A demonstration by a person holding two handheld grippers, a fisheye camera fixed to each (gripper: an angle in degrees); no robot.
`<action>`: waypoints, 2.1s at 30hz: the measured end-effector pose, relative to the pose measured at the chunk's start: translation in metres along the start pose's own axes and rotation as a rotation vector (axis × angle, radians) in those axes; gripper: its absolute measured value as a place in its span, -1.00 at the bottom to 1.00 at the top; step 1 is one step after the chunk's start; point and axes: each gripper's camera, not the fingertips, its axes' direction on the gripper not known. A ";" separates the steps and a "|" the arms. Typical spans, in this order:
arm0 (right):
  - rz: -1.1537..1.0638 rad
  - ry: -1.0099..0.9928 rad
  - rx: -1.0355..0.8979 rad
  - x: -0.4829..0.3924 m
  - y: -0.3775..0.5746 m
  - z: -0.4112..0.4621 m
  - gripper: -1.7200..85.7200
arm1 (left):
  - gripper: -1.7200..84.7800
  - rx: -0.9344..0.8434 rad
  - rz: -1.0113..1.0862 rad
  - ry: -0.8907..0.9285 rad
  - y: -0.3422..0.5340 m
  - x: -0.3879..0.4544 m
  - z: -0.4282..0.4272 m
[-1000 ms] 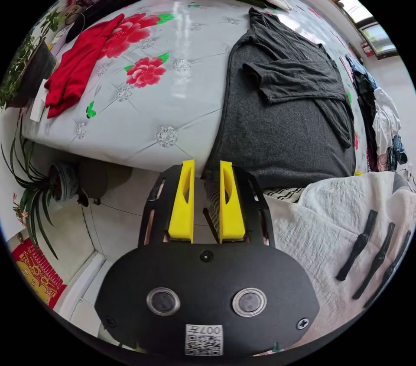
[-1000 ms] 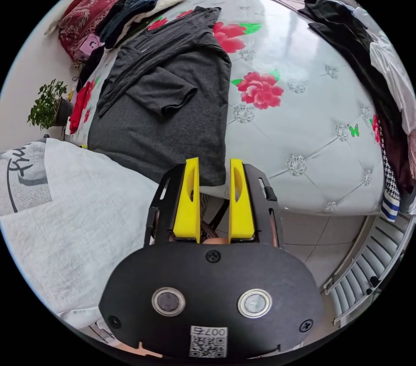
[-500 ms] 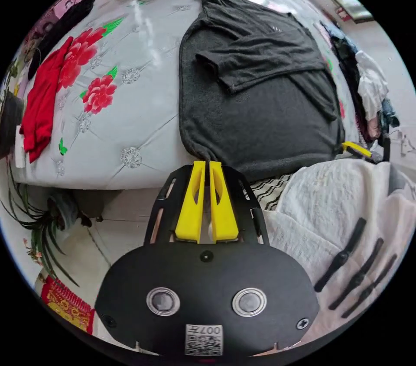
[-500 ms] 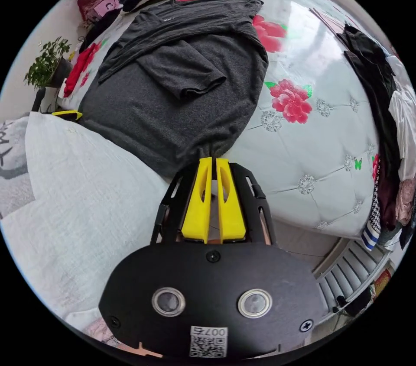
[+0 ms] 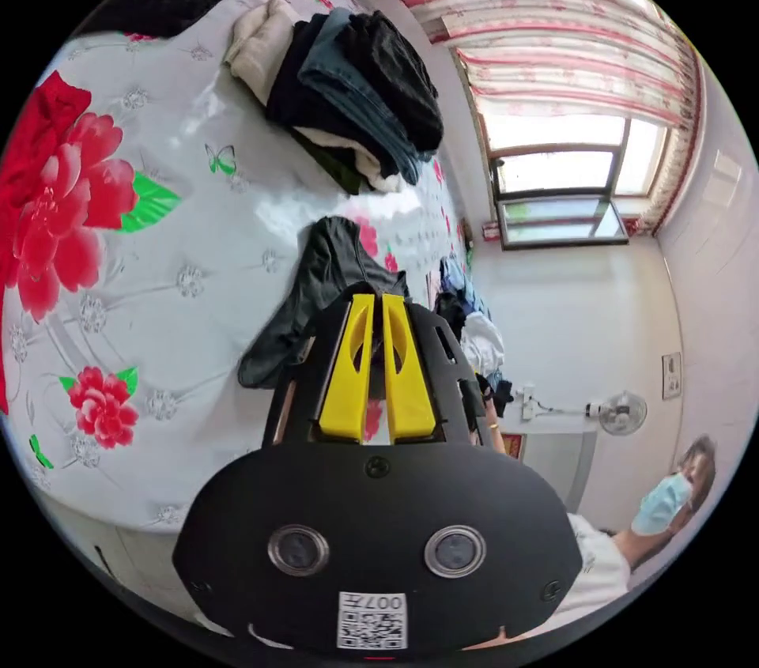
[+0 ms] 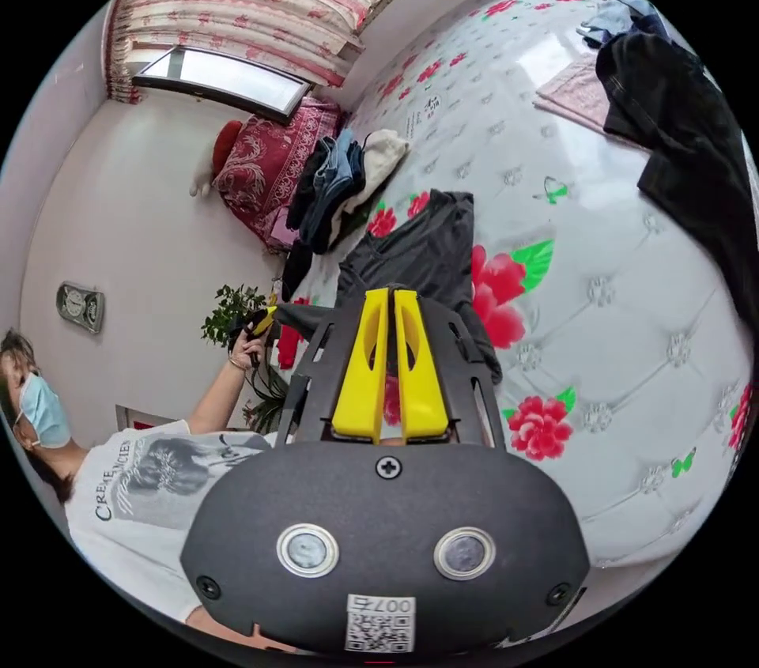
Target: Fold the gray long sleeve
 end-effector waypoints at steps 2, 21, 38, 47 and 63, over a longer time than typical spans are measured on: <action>0.041 0.048 0.075 0.000 -0.040 0.001 -0.94 | -0.78 0.099 -0.039 -0.018 -0.037 0.009 0.013; 0.380 0.109 -0.048 0.124 0.015 0.063 -0.87 | -0.79 -0.151 0.104 -0.529 0.027 -0.067 0.129; 0.307 0.427 -0.159 0.117 0.148 -0.037 -0.89 | -0.83 -0.182 0.062 -0.559 0.175 -0.113 0.092; -0.299 0.530 -0.257 0.004 0.073 0.062 -0.86 | -0.81 -0.309 0.538 -0.523 0.123 -0.029 0.202; -0.604 0.349 -0.677 -0.032 -0.004 0.276 -0.95 | -0.96 -0.849 0.643 -0.313 0.030 -0.026 0.345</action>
